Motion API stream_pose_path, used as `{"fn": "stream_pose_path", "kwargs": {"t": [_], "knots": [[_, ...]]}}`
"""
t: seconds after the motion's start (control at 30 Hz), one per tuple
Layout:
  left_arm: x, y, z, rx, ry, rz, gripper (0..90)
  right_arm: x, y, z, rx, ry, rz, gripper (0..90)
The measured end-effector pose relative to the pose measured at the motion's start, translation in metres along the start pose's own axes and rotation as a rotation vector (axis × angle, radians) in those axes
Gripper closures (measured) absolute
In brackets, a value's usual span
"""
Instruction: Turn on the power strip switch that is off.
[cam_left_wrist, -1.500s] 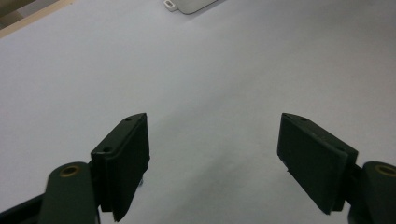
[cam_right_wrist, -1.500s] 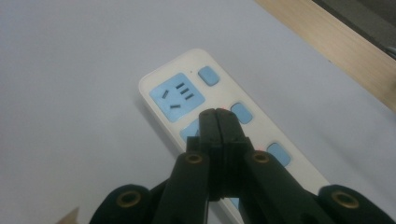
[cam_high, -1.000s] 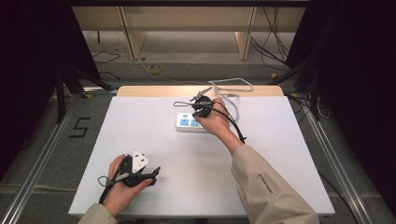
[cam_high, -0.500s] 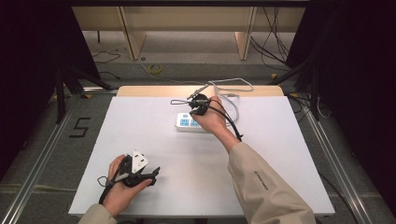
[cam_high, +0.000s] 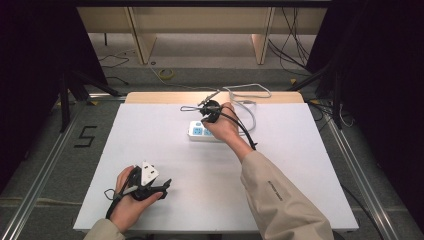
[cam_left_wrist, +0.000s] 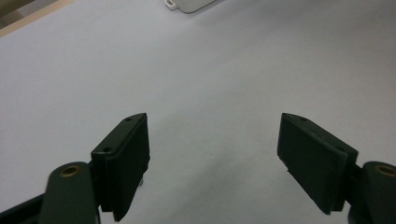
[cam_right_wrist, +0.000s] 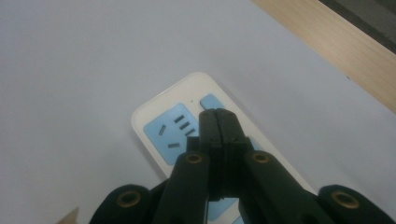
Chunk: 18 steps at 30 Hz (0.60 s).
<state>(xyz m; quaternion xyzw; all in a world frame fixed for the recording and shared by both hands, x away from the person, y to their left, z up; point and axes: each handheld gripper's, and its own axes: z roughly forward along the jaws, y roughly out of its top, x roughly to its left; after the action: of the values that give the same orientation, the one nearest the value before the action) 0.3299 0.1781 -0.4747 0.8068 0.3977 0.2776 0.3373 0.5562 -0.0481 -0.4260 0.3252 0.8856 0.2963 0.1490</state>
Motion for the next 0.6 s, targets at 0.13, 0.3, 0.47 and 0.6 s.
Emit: {"fn": "stream_pose_path", "kwargs": {"t": [0.13,0.3,0.47,0.6], "knots": [[0.0,0.0,0.0,-0.002,0.0,-0.001,25.2,-0.001,0.002,0.003,0.0,-0.002,0.001,90.0],[0.0,0.0,0.001,-0.004,0.0,-0.001,25.2,-0.002,0.003,0.007,-0.004,-0.001,0.0,90.0],[-0.001,0.0,0.001,-0.003,-0.003,-0.001,25.2,-0.002,0.003,0.012,0.0,0.002,0.009,90.0],[-0.001,0.0,0.001,-0.003,-0.003,-0.001,25.2,-0.003,0.004,0.015,-0.001,0.001,0.014,90.0]]}}
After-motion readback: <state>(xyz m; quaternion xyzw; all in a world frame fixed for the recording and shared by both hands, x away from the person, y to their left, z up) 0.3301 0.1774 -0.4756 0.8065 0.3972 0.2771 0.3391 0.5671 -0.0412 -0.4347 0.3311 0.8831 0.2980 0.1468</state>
